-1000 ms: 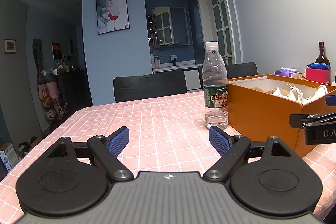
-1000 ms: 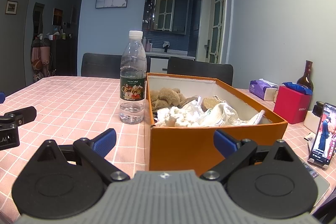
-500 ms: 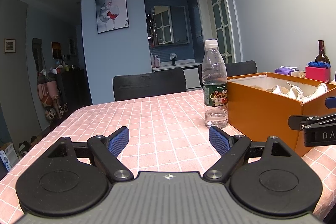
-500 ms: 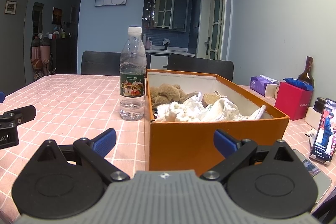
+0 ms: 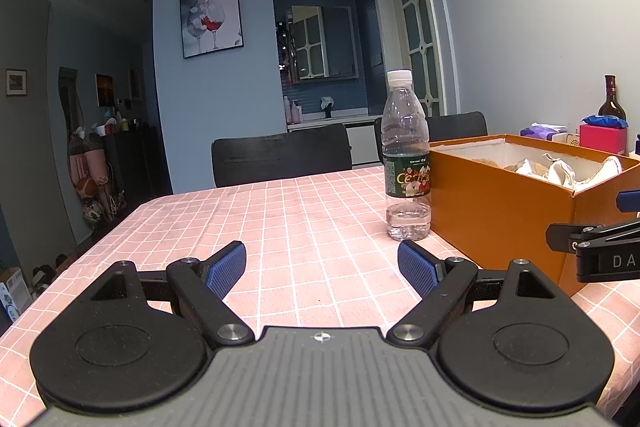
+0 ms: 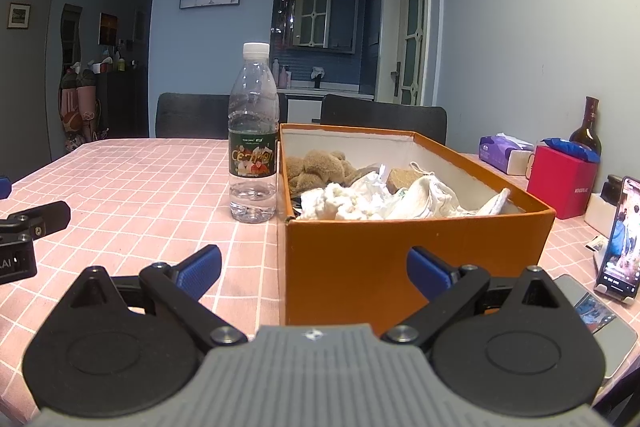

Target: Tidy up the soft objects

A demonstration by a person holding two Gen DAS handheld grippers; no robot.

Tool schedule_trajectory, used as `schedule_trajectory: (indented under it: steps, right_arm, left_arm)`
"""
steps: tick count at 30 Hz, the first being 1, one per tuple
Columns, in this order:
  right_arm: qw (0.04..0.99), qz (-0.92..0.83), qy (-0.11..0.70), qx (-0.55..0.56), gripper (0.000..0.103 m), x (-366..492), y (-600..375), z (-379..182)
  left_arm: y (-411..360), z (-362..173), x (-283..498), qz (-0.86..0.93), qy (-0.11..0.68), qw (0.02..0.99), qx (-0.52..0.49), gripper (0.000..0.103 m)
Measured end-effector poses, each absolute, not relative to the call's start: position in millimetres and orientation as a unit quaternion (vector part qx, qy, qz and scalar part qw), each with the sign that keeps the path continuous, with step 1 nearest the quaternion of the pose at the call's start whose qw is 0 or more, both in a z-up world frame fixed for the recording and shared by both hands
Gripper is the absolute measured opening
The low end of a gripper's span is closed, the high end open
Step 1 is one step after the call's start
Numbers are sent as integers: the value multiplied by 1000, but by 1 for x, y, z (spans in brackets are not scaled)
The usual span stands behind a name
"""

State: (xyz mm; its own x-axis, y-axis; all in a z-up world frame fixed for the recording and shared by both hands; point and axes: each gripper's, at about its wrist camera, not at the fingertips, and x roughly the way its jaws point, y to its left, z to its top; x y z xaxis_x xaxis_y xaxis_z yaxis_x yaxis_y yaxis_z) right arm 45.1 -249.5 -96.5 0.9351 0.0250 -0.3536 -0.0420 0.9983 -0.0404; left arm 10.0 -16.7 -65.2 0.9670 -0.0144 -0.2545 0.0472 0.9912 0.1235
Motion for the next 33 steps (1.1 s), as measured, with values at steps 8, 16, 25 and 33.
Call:
schedule_trajectory:
  steps: [8, 16, 25, 33]
  right_arm:
    - [983, 17, 181, -23, 97, 46, -249, -97]
    - [983, 18, 184, -23, 97, 46, -248, -98]
    - [982, 20, 187, -24, 97, 46, -247, -99]
    - [982, 20, 187, -24, 97, 46, -247, -100]
  left_arm:
    - [-16, -64, 10, -17, 129, 989, 65, 100]
    - [-16, -64, 10, -19, 131, 989, 66, 100]
    - [-15, -64, 11, -21, 132, 989, 68, 100]
    - [-14, -65, 10, -23, 132, 989, 68, 100]
